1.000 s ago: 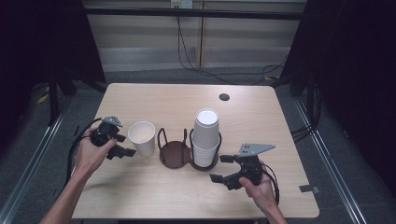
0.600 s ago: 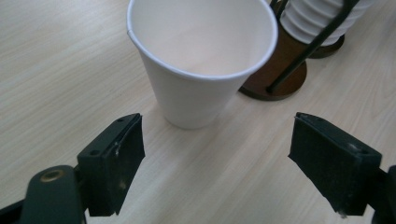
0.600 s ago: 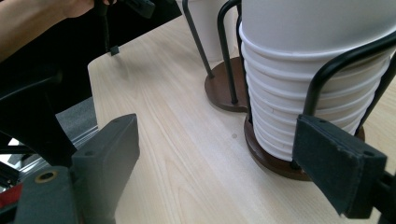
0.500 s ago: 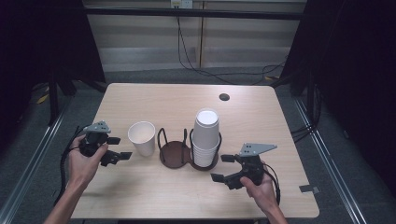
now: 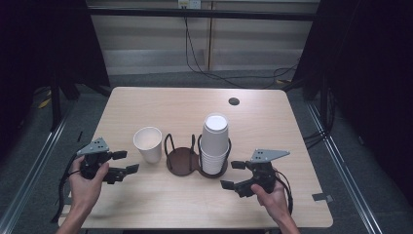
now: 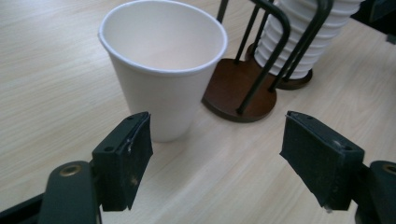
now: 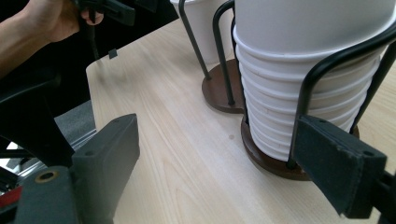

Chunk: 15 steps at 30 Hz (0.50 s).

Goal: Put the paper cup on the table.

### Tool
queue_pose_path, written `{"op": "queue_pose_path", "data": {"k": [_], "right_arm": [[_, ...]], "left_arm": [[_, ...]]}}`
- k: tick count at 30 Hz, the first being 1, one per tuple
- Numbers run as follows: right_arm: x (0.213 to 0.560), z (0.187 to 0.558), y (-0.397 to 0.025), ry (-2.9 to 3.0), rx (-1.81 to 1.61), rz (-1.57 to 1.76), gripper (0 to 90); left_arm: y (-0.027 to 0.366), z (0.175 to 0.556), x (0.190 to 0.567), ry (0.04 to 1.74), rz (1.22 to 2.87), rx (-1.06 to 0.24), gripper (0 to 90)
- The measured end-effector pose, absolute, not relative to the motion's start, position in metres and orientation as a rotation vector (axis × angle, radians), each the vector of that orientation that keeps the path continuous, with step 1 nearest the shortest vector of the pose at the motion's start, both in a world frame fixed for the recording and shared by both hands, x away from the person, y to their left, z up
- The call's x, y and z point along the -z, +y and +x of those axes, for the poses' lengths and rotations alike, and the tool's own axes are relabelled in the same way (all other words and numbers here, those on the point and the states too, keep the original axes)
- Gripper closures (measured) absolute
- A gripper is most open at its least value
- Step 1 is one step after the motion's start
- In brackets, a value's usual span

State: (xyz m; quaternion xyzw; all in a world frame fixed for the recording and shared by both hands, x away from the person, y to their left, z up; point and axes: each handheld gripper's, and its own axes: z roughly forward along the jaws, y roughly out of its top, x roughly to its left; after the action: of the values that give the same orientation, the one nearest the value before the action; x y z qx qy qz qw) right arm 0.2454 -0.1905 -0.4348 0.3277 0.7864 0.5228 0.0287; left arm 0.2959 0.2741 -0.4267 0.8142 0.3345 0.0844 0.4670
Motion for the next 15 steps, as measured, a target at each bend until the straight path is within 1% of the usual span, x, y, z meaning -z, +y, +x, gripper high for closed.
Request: {"op": "queue_pose_path", "data": {"k": [6,11,15], "right_arm": [[0.435,0.245,-0.191,2.425,-1.611,1.012,15.2],[0.435,0.245,-0.191,2.423,-1.614,1.015,15.2],[0.436,0.245,-0.191,2.424,-1.610,1.015,15.2]], "left_arm": [[0.266,0.279,0.428,0.797,1.994,-0.238,24.3],[0.259,0.266,0.429,0.817,1.951,-0.255,23.6],[0.250,0.261,0.433,0.811,1.876,-0.203,22.2]]}}
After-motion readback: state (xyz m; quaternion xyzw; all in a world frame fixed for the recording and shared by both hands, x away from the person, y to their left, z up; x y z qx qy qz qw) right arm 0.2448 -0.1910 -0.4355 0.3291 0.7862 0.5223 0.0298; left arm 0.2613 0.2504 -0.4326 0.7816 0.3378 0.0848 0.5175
